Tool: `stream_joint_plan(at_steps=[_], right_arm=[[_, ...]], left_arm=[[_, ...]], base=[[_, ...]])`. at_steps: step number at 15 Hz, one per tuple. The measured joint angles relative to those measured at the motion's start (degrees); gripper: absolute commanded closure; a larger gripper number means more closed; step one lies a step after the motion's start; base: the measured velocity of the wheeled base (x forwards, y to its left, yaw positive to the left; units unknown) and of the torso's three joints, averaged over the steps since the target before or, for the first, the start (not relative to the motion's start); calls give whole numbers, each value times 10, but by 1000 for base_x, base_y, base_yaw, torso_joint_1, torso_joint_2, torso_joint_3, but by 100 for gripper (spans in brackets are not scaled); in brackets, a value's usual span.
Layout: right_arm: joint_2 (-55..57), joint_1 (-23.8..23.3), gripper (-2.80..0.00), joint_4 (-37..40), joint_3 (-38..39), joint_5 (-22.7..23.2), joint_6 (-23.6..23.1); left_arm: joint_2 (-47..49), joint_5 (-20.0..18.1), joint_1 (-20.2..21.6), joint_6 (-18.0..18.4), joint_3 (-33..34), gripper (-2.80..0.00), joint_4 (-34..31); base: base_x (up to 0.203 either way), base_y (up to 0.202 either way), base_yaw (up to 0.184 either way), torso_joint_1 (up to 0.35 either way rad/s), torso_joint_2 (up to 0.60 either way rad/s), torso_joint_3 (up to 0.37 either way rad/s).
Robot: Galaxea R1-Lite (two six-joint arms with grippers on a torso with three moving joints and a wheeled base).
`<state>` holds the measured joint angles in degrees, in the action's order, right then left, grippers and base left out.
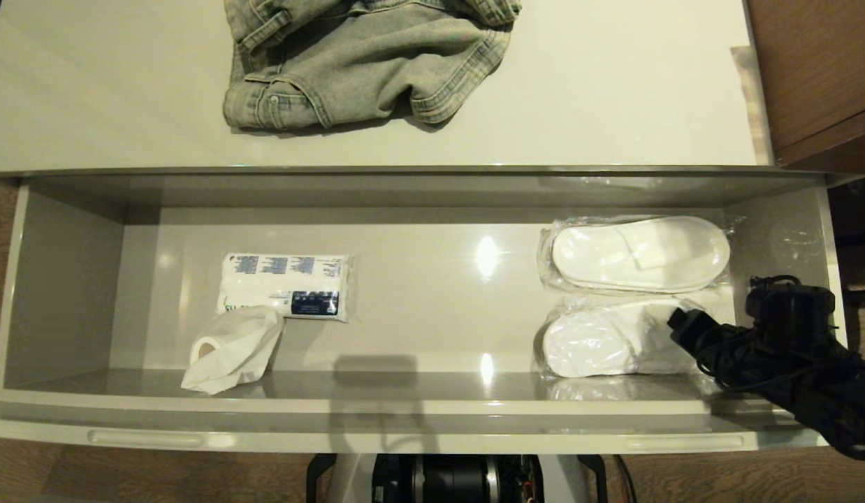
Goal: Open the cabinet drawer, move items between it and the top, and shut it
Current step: Take out the disposable slippers from the drawer
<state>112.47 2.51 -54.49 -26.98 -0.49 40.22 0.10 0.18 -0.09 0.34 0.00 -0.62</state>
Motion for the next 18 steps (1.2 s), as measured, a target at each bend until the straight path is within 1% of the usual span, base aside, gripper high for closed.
stream_joint_plan(at_steps=[5,18], right_arm=[[16,7,-280,-2,0,1,1],[57,-2,-280,1,-7,4,0]], left_arm=[[0,0,0,0,0,0,0],[0,0,0,0,0,0,0]], base=[[0,0,0,0,0,0],[0,0,0,0,0,0]])
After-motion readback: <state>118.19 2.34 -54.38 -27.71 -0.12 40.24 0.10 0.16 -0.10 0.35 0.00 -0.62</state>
